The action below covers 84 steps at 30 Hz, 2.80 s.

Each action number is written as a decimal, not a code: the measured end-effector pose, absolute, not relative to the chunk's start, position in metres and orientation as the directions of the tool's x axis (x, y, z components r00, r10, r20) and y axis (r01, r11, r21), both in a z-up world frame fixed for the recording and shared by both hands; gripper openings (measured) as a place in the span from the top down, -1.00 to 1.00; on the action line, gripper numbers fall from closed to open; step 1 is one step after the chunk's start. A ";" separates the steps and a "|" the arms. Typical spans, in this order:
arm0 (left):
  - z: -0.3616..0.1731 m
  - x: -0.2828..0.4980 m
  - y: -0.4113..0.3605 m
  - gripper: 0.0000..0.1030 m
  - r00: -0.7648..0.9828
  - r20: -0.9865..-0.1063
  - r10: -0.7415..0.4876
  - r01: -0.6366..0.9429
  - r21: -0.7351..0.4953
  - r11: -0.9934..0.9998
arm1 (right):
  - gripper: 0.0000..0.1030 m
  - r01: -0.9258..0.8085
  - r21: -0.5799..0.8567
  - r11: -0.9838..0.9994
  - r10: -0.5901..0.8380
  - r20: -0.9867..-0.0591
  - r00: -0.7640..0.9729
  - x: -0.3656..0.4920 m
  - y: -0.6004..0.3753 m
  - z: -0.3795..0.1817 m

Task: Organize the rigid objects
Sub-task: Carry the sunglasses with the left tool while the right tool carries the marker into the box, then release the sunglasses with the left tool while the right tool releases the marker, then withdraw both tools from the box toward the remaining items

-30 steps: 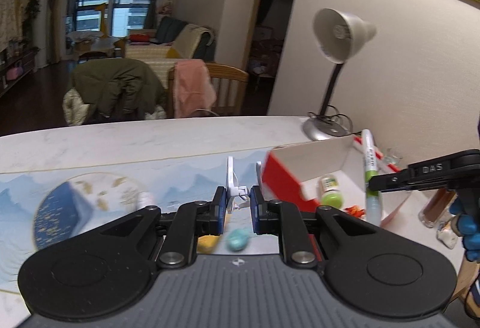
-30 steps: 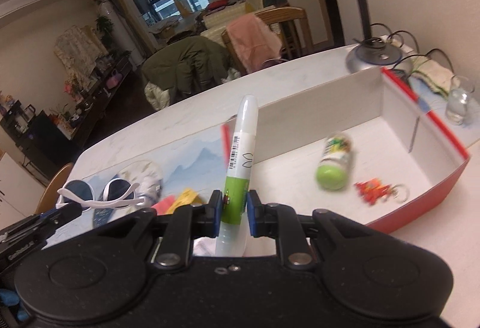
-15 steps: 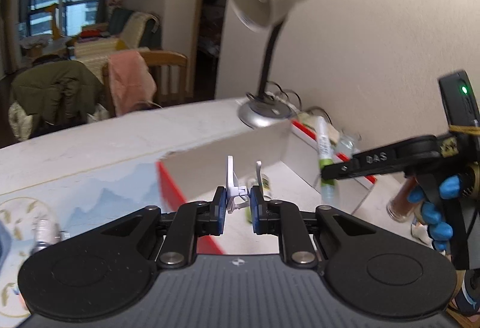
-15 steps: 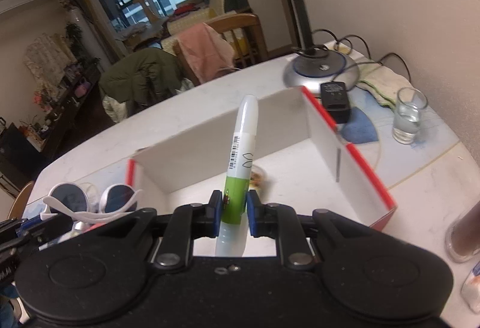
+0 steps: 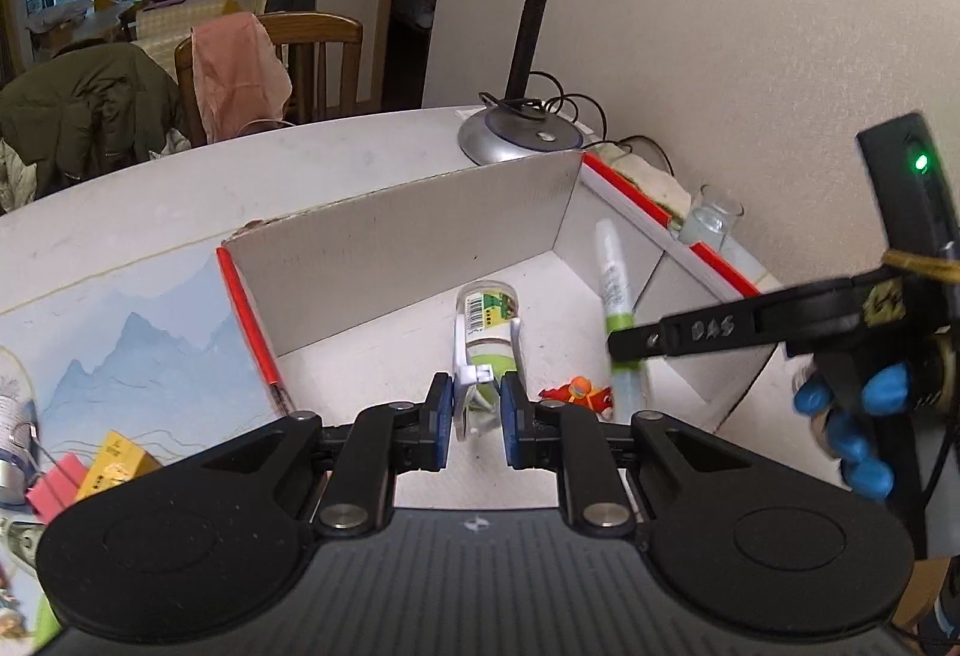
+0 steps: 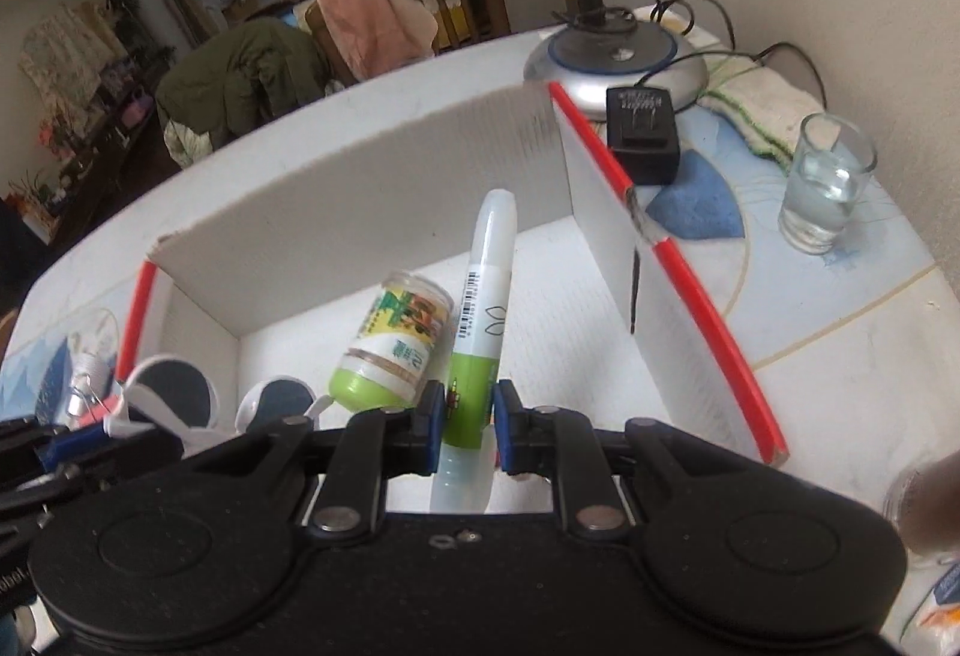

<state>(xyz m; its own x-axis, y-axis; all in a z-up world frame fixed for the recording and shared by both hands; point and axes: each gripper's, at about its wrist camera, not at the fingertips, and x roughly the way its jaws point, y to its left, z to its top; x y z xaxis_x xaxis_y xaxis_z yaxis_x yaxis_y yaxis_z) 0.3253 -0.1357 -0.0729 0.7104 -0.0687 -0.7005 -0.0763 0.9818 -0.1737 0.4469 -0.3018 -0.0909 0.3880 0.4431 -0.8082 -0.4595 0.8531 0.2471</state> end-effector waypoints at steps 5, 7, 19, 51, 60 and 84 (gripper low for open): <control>-0.082 0.331 -0.138 0.69 0.681 -0.731 -0.046 -0.099 -0.154 0.983 | 0.69 -0.490 0.239 0.838 0.438 -0.831 0.344 0.448 -0.292 -0.102; -0.080 0.336 -0.139 0.69 0.678 -0.734 -0.044 -0.098 -0.149 0.984 | 0.69 -0.496 0.240 0.834 0.437 -0.836 0.331 0.450 -0.289 -0.105; -0.077 0.377 -0.125 0.62 0.631 -0.775 0.019 -0.151 -0.099 0.984 | 0.67 -0.513 0.239 0.825 0.431 -0.852 0.298 0.455 -0.284 -0.116; -0.038 0.319 -0.114 -0.25 0.670 -0.742 -0.027 -0.151 -0.172 0.974 | 0.35 -0.556 0.247 0.793 0.502 -0.783 0.368 0.401 -0.303 -0.057; -0.013 0.273 -0.101 -0.25 0.740 -0.672 -0.033 -0.143 -0.205 0.968 | 0.21 -0.589 0.246 0.769 0.542 -0.739 0.399 0.359 -0.287 -0.029; -0.011 0.131 0.017 -0.65 0.780 -0.622 0.074 -0.243 -0.191 0.951 | -0.74 -0.647 0.230 0.727 0.597 -0.678 0.430 0.238 -0.196 -0.011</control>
